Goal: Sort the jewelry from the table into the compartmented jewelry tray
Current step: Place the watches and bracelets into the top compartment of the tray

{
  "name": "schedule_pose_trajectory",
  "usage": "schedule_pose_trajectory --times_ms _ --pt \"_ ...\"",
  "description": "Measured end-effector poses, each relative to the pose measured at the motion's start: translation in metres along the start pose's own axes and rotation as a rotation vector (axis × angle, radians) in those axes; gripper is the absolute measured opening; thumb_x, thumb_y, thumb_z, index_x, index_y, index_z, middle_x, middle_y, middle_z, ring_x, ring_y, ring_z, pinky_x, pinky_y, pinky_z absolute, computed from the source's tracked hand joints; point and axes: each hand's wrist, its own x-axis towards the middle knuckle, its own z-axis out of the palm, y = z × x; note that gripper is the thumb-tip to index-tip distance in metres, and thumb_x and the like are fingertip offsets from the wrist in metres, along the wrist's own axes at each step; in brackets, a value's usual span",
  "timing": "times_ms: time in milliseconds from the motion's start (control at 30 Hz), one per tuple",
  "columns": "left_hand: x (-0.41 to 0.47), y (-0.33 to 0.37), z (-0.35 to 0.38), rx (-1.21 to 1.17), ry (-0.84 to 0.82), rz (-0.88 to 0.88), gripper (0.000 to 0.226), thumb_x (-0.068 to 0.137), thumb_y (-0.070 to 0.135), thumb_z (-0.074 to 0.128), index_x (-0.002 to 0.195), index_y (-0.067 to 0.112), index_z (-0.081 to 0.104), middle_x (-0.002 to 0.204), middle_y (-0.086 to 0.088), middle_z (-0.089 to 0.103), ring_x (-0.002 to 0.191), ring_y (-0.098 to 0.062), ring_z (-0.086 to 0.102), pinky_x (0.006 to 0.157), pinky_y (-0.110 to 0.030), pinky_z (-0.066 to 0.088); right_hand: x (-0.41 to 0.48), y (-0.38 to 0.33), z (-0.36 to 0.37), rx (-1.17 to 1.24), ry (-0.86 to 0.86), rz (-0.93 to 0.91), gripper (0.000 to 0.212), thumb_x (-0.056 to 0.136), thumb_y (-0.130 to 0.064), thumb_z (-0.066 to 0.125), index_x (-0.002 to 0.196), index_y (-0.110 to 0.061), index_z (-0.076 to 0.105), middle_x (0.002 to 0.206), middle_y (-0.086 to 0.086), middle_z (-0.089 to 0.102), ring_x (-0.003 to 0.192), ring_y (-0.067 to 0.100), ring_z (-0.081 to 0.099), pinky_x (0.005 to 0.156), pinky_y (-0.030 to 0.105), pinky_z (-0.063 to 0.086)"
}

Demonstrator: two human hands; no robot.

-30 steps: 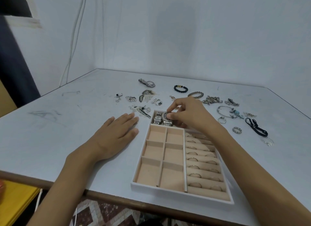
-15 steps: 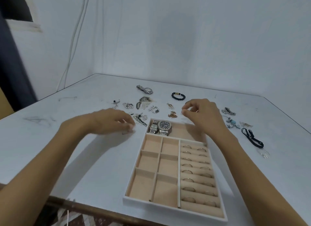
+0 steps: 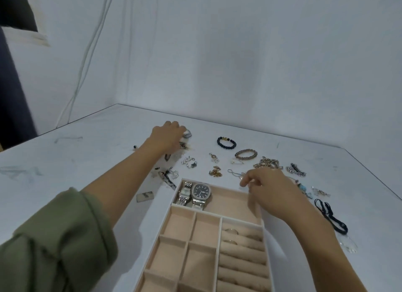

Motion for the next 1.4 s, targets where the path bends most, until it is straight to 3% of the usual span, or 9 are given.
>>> schedule_pose_trajectory --times_ms 167,300,533,767,900,1033,1200,1267,1400 --pt "0.035 0.009 0.003 0.063 -0.015 0.143 0.063 0.096 0.001 0.034 0.151 0.021 0.010 0.159 -0.003 0.005 0.146 -0.021 0.007 0.103 -0.043 0.036 0.002 0.002 0.005 -0.019 0.046 -0.015 0.027 0.091 -0.019 0.044 0.101 -0.034 0.064 0.102 -0.008 0.063 0.094 0.017 0.059 0.075 0.028 0.045" --pt "0.052 -0.001 0.005 0.024 -0.195 0.115 0.048 0.090 0.027 0.027 0.136 0.031 0.039 0.143 0.001 0.040 0.125 -0.029 0.043 0.096 -0.043 0.042 0.021 0.012 0.003 0.119 0.115 0.053 0.016 0.086 -0.024 0.053 0.087 -0.031 0.067 0.085 -0.008 0.064 0.083 0.020 0.065 0.069 0.028 0.047" --pt "0.067 -0.014 0.004 -0.101 -0.202 0.080 0.035 0.097 0.023 0.043 0.131 0.026 0.046 0.127 -0.008 0.043 0.113 -0.029 0.048 0.097 -0.048 0.042 0.093 0.025 -0.014 0.139 0.307 0.122 0.026 0.084 -0.016 0.052 0.102 -0.030 0.065 0.102 0.001 0.066 0.089 0.023 0.062 0.071 0.029 0.042" --pt "0.064 -0.029 0.004 -0.359 -0.066 0.034 0.026 0.089 0.011 0.053 0.114 0.014 0.060 0.116 -0.007 0.055 0.110 -0.025 0.049 0.089 -0.033 0.040 0.144 0.036 -0.007 0.027 -0.182 0.019 0.064 0.089 -0.005 0.048 0.145 -0.032 0.033 0.152 0.001 0.033 0.138 0.025 0.031 0.112 0.045 0.029" --pt "0.055 -0.036 0.001 -0.540 -0.022 -0.019 0.021 0.080 0.007 0.064 0.096 0.019 0.061 0.102 -0.004 0.061 0.093 -0.021 0.055 0.083 -0.035 0.048 0.150 0.036 -0.001 -0.114 -0.185 -0.089 0.057 0.087 -0.002 0.048 0.136 -0.033 0.047 0.139 -0.003 0.049 0.128 0.021 0.041 0.107 0.044 0.034" --pt "0.047 -0.041 -0.005 -0.643 0.065 -0.034 0.019 0.075 0.010 0.072 0.091 0.017 0.065 0.091 -0.005 0.065 0.080 -0.018 0.059 0.066 -0.022 0.042 0.146 0.035 0.006 -0.211 -0.028 -0.142 0.028 0.090 -0.009 0.055 0.112 -0.024 0.062 0.116 0.000 0.060 0.111 0.021 0.052 0.085 0.031 0.041" --pt "0.030 -0.040 -0.023 -0.913 0.157 -0.074 0.025 0.074 0.015 0.078 0.097 0.014 0.068 0.090 -0.007 0.066 0.083 -0.019 0.058 0.069 -0.025 0.048 0.136 0.034 0.022 -0.465 0.115 -0.142 0.023 0.095 -0.011 0.043 0.115 -0.013 0.053 0.118 0.006 0.053 0.114 0.026 0.046 0.094 0.038 0.033" --pt "0.020 -0.034 -0.036 -1.034 0.151 -0.082 0.027 0.074 0.016 0.079 0.098 0.014 0.067 0.090 -0.007 0.065 0.081 -0.018 0.061 0.064 -0.021 0.046 0.133 0.031 0.023 -0.232 0.191 -0.111 0.019 0.096 -0.009 0.041 0.110 -0.011 0.052 0.112 0.009 0.058 0.103 0.027 0.053 0.088 0.036 0.038" --pt "-0.010 -0.015 -0.063 -1.227 0.093 -0.044 0.031 0.075 0.018 0.079 0.103 0.013 0.065 0.092 -0.005 0.070 0.069 -0.003 0.069 0.064 -0.018 0.051 0.111 0.011 0.012 0.781 0.287 -0.003 0.010 0.098 -0.004 0.041 0.102 -0.008 0.050 0.085 0.007 0.067 0.063 0.007 0.061 0.061 0.016 0.048"
